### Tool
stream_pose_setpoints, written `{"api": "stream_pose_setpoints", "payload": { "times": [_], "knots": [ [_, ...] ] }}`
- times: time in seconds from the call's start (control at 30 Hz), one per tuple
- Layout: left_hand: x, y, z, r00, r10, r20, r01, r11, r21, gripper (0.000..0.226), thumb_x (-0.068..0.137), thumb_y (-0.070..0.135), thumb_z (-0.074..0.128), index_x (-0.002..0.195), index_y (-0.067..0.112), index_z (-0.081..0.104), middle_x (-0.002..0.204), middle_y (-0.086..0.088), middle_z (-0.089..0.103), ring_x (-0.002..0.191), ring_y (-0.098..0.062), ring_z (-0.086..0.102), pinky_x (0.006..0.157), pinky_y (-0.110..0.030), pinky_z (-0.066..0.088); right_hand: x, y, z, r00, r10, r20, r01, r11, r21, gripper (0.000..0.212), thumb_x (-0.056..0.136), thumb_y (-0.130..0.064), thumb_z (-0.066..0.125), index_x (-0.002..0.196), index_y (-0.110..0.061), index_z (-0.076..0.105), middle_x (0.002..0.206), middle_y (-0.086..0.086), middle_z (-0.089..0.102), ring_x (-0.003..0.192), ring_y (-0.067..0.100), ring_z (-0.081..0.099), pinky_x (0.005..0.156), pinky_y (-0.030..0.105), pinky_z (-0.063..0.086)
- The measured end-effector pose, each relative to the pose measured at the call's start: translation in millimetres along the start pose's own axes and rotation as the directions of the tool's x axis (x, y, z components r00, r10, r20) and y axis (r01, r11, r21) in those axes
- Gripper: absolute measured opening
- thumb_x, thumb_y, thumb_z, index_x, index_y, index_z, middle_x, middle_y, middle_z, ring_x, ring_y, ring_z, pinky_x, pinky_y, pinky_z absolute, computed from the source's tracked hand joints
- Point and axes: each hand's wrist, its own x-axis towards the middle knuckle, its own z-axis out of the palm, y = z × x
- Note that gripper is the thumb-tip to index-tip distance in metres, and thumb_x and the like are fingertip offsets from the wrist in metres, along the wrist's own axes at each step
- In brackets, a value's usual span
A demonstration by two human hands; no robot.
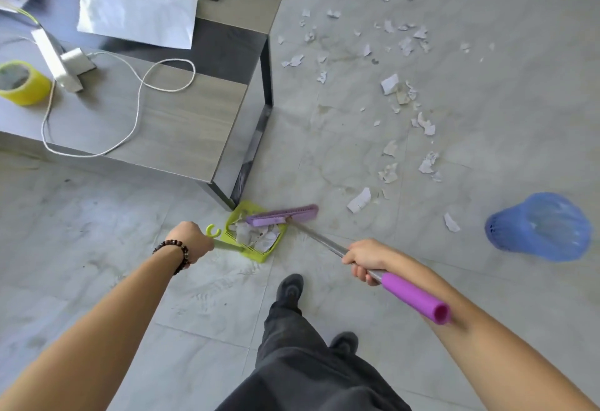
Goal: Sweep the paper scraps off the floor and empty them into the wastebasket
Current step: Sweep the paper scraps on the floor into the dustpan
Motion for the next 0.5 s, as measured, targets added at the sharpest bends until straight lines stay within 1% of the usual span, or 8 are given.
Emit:
{"api": "stream_pose_setpoints", "payload": {
  "times": [0.03,0.1,0.13,0.2,0.27,0.33,0.5],
  "knots": [
    [-5.4,2.3,7.4,1.0,0.013,0.0,-0.013,1.0,0.022,0.013,0.079,0.01,0.056,0.07,0.006,0.047,0.06,-0.011,0.044,0.051,-0.024,0.037,0.043,-0.023,0.03,-8.1,9.4,-7.4,0.999,0.016,0.043,-0.019,0.998,0.066,0.01,0.098,-0.012,0.042,0.094,-0.02,0.044,0.043,-0.005,0.039,0.028,0.002,0.034,0.031,0.01,0.029],
    [-14.6,7.3,22.1,0.999,0.034,-0.001,-0.034,0.998,0.06,0.017,0.079,0.01,0.054,0.067,0.008,0.042,0.056,-0.01,0.042,0.048,-0.023,0.037,0.044,-0.023,0.031,-20.0,32.6,-21.6,0.996,0.015,0.093,-0.036,0.973,0.227,0.016,0.1,-0.016,0.04,0.085,-0.022,0.041,0.039,-0.009,0.037,0.027,-0.001,0.034,0.029,0.011,0.028],
    [-18.7,11.4,28.7,0.999,0.041,-0.005,-0.041,0.997,0.07,0.018,0.079,0.01,0.053,0.066,0.008,0.041,0.055,-0.009,0.04,0.047,-0.023,0.036,0.044,-0.024,0.031,-24.2,44.4,-28.7,0.996,0.001,0.093,-0.029,0.951,0.308,0.018,0.1,-0.017,0.041,0.083,-0.022,0.04,0.04,-0.009,0.037,0.027,-0.001,0.034,0.029,0.011,0.028],
    [-27.2,24.3,38.7,0.997,0.073,-0.014,-0.071,0.992,0.102,0.019,0.079,0.01,0.052,0.065,0.008,0.039,0.054,-0.009,0.039,0.045,-0.022,0.035,0.044,-0.023,0.031,-33.1,66.1,-41.7,0.998,-0.04,0.051,0.013,0.896,0.444,0.015,0.101,-0.018,0.043,0.087,-0.024,0.042,0.044,-0.009,0.037,0.029,-0.001,0.034,0.028,0.011,0.028],
    [-35.3,43.2,48.8,0.992,0.123,-0.021,-0.118,0.981,0.157,0.02,0.08,0.011,0.053,0.064,0.007,0.041,0.053,-0.008,0.04,0.043,-0.022,0.036,0.042,-0.022,0.031,-43.1,83.9,-55.3,0.997,-0.073,0.003,0.06,0.838,0.542,0.016,0.101,-0.018,0.044,0.087,-0.025,0.043,0.046,-0.009,0.036,0.03,-0.001,0.032,0.029,0.011,0.027],
    [-43.2,64.7,59.2,0.984,0.175,-0.018,-0.167,0.963,0.212,0.021,0.081,0.011,0.054,0.064,0.007,0.042,0.052,-0.007,0.042,0.041,-0.021,0.037,0.042,-0.02,0.031,-48.5,98.2,-66.3,0.994,-0.096,-0.045,0.104,0.791,0.603,0.018,0.1,-0.019,0.044,0.084,-0.026,0.042,0.045,-0.009,0.035,0.03,-0.001,0.031,0.029,0.01,0.026],
    [-55.9,122.3,82.7,0.957,0.29,0.021,-0.278,0.889,0.364,0.014,0.079,0.01,0.052,0.066,0.007,0.047,0.057,-0.007,0.049,0.044,-0.022,0.044,0.043,-0.019,0.036,-49.5,124.8,-77.6,0.974,-0.089,-0.207,0.207,0.71,0.673,0.025,0.098,-0.014,0.046,0.076,-0.022,0.037,0.044,-0.008,0.034,0.028,0.001,0.03,0.033,0.009,0.027]
  ]
}}
